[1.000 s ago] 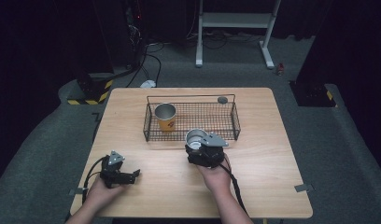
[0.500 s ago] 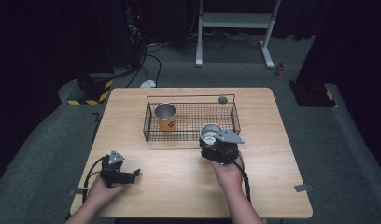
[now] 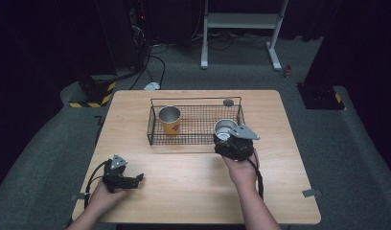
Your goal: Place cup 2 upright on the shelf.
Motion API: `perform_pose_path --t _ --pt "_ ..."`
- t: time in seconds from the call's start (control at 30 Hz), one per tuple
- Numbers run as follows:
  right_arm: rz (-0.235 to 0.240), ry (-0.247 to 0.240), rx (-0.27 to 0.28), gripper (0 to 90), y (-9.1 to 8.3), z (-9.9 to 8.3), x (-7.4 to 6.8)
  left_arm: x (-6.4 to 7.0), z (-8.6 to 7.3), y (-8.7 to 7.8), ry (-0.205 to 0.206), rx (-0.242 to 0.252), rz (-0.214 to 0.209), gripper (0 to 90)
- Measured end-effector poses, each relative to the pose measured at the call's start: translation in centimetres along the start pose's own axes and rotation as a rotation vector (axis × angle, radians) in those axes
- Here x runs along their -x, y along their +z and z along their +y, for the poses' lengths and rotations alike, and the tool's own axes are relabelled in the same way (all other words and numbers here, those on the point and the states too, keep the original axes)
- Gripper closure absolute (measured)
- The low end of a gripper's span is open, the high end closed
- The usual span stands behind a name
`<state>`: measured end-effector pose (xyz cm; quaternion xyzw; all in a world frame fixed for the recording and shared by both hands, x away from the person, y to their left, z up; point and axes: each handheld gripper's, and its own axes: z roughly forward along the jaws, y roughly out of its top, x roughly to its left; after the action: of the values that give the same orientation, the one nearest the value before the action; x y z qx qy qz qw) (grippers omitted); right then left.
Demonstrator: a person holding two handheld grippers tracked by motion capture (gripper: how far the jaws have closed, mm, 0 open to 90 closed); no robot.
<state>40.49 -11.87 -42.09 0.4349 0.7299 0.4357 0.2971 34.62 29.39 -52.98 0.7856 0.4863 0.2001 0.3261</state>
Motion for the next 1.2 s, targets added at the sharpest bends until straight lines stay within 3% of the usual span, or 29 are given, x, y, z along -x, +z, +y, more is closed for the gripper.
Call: perform_pose_path --t 0.3,0.63,1.2 --pt "-0.016 0.006 0.002 18.8 0.5 1.3 0.8 -0.1 0.0 0.0 -0.007 -0.004 0.009 2.8" --pt "-0.033 0.032 -0.015 18.7 1.9 2.1 0.9 -0.1 0.0 -0.1 -0.003 -0.006 0.010 2.9" --pt "-0.072 0.031 -0.035 18.7 4.6 3.7 1.5 -0.1 0.1 0.0 0.005 -0.006 -0.002 2.7"
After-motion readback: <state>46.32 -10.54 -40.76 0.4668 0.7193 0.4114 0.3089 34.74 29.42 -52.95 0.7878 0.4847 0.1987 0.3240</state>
